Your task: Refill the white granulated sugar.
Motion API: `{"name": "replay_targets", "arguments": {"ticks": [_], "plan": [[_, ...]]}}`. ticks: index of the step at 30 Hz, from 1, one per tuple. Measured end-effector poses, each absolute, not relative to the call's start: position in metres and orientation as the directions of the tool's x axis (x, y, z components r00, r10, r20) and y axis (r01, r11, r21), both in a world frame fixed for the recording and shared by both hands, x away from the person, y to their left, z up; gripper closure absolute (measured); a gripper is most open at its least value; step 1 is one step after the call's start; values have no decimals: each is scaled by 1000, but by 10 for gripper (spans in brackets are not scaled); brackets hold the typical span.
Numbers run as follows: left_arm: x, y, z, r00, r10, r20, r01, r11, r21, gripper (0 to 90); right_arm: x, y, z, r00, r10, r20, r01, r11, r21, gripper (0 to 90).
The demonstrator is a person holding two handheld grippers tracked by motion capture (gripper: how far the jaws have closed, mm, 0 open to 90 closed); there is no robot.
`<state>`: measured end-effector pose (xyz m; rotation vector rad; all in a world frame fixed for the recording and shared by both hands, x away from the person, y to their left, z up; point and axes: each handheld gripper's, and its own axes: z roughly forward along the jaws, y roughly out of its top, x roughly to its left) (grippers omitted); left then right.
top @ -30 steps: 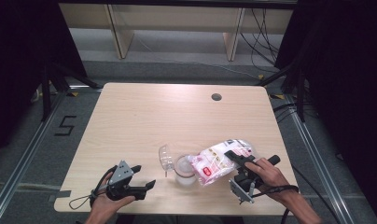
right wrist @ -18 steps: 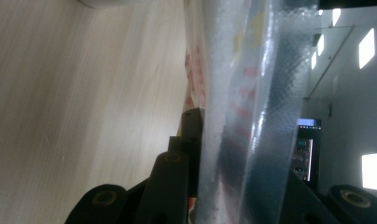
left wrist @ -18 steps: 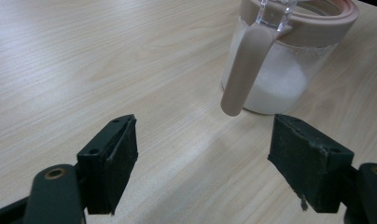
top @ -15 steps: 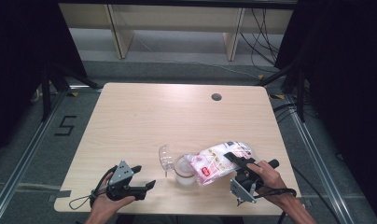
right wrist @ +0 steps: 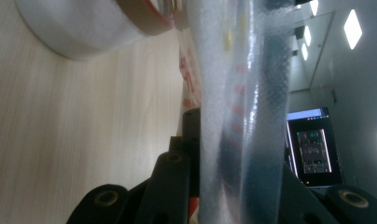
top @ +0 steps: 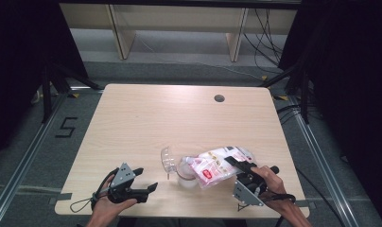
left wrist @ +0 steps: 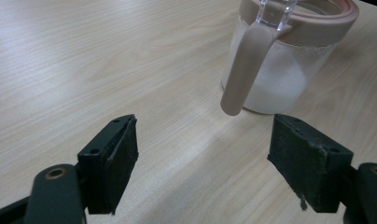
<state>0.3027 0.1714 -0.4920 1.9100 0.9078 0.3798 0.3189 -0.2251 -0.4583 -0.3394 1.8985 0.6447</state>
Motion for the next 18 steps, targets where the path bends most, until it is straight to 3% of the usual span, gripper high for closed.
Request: {"name": "replay_targets", "arguments": {"ticks": [4, 5, 6, 7, 8, 9, 10, 15, 18], "plan": [[303, 172, -492, 675, 729, -110, 431, -269, 861, 232, 318, -227, -456, -432, 141, -891, -476, 803, 358, 832], [303, 172, -492, 677, 728, -106, 426, -271, 863, 232, 319, -228, -453, -410, 112, -905, -493, 808, 323, 832], [304, 172, -492, 683, 724, -97, 420, -281, 863, 232, 318, -229, -456, -446, 171, -878, -461, 797, 389, 832], [303, 172, -492, 682, 725, -98, 421, -279, 863, 232, 321, -229, -453, -421, 133, -897, -494, 796, 350, 832], [304, 172, -492, 681, 725, -99, 422, -279, 863, 231, 318, -229, -458, -472, 202, -858, -439, 790, 427, 832], [303, 172, -492, 681, 726, -99, 422, -278, 863, 231, 321, -230, -453, -450, 160, -878, -471, 793, 386, 832], [304, 172, -492, 679, 727, -102, 422, -273, 865, 231, 320, -230, -456, -471, 209, -857, -448, 780, 437, 833], [304, 172, -492, 682, 725, -98, 421, -279, 863, 231, 323, -230, -454, -488, 204, -849, -442, 781, 442, 833], [303, 172, -491, 683, 724, -96, 419, -281, 863, 231, 323, -229, -457, -517, 257, -817, -417, 758, 502, 834]]}}
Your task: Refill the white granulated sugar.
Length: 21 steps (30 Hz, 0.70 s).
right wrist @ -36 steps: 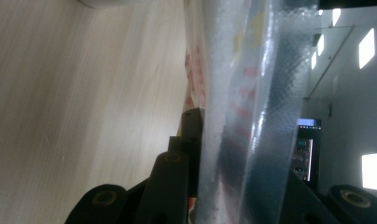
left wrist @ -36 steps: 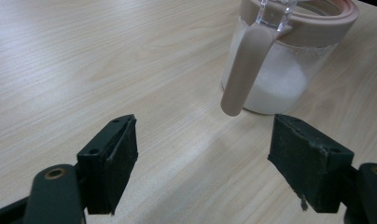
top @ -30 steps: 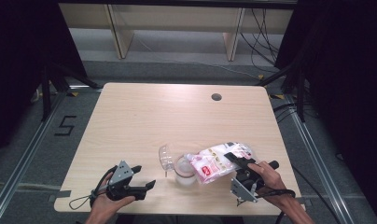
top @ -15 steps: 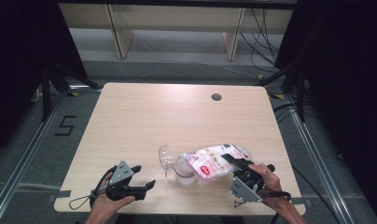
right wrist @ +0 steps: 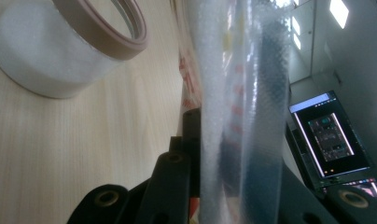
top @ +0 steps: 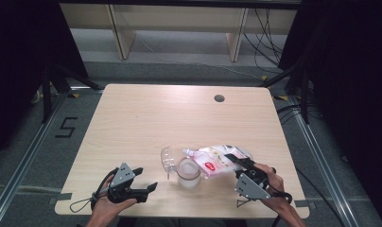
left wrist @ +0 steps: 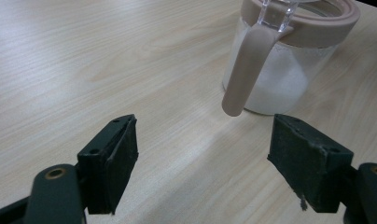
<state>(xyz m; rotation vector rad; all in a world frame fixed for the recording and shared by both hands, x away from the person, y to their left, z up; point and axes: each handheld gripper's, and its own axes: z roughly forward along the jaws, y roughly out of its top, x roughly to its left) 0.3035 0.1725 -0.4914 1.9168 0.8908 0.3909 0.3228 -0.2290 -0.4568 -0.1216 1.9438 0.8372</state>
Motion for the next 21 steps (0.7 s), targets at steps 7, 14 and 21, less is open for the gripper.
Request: {"name": "replay_targets", "arguments": {"ticks": [7, 14, 21], "plan": [[302, 172, -491, 669, 735, -110, 433, -265, 862, 231, 327, -233, -454, -552, 306, -775, -402, 717, 569, 834], [302, 172, -491, 669, 736, -107, 435, -270, 859, 230, 332, -236, -459, -616, 379, -691, -347, 657, 669, 837], [302, 173, -491, 673, 733, -103, 426, -270, 863, 230, 339, -240, -461, -679, 450, -580, -274, 577, 769, 842]]}}
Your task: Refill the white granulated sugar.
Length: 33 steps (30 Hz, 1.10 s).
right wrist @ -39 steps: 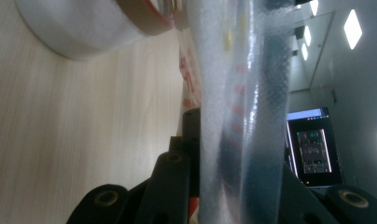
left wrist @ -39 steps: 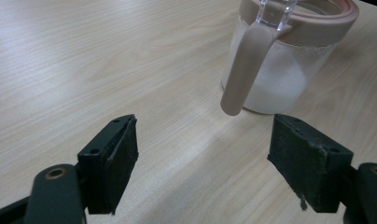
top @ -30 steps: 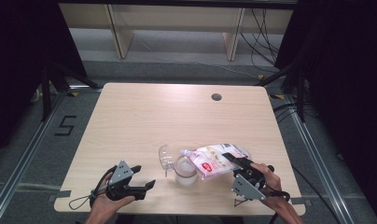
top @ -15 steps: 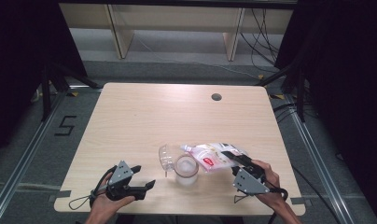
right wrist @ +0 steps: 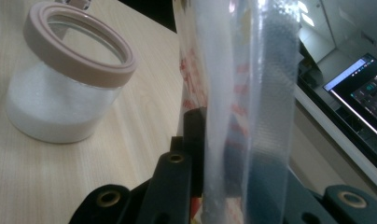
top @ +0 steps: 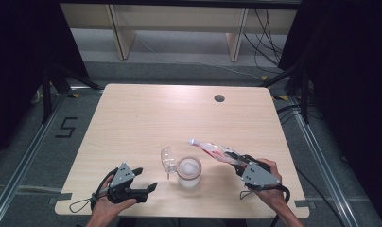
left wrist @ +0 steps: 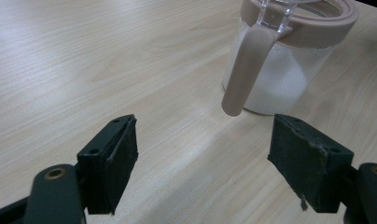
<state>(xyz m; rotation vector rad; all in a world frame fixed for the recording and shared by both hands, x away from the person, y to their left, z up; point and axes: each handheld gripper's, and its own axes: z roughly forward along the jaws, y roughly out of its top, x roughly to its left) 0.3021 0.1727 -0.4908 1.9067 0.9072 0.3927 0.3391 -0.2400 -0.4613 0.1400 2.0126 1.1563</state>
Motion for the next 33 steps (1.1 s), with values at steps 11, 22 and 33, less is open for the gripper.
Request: {"name": "replay_targets", "arguments": {"ticks": [11, 22, 33], "plan": [[302, 173, -490, 678, 729, -95, 419, -277, 865, 230, 355, -252, -469, -727, 546, -416, -156, 459, 875, 847], [301, 173, -490, 666, 738, -108, 431, -262, 863, 230, 380, -257, -479, -726, 614, -309, -73, 378, 923, 847], [301, 174, -489, 672, 734, -100, 422, -268, 866, 230, 392, -264, -491, -723, 634, -274, -16, 381, 924, 849]]}}
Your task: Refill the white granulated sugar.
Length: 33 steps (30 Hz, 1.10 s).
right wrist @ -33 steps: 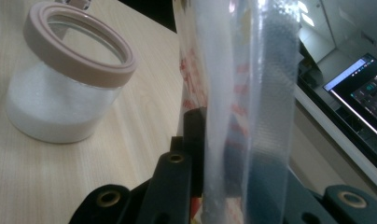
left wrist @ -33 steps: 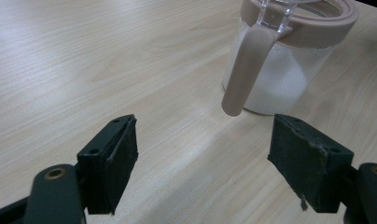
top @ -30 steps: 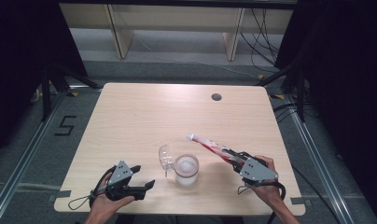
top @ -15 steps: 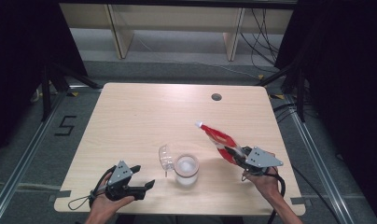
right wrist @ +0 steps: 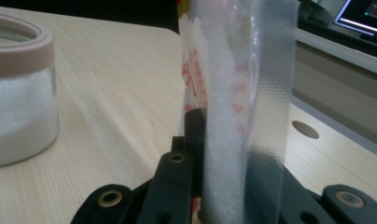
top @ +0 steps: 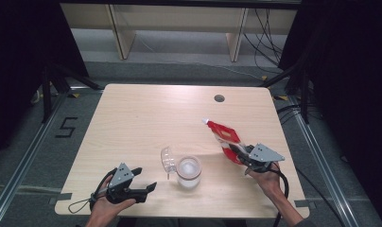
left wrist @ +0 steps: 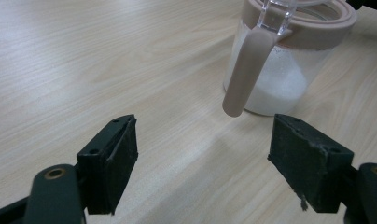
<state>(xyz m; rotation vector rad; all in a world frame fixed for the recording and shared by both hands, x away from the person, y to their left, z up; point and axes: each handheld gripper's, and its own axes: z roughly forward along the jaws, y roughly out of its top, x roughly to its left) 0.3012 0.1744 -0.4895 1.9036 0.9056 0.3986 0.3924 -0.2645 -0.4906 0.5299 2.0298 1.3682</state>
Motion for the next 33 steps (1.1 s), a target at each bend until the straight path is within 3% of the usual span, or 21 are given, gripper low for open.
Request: {"name": "replay_targets", "arguments": {"ticks": [12, 16, 21, 33], "plan": [[301, 174, -489, 674, 732, -99, 419, -270, 867, 230, 388, -271, -495, -715, 651, -254, 2, 365, 931, 847], [300, 174, -489, 669, 735, -109, 426, -259, 867, 230, 389, -274, -495, -706, 644, -296, -36, 385, 922, 845], [300, 174, -489, 670, 735, -106, 423, -262, 867, 229, 384, -275, -494, -709, 657, -257, 18, 381, 924, 839], [301, 174, -490, 670, 735, -101, 422, -265, 867, 230, 380, -287, -496, -688, 679, -257, 29, 379, 925, 824]]}}
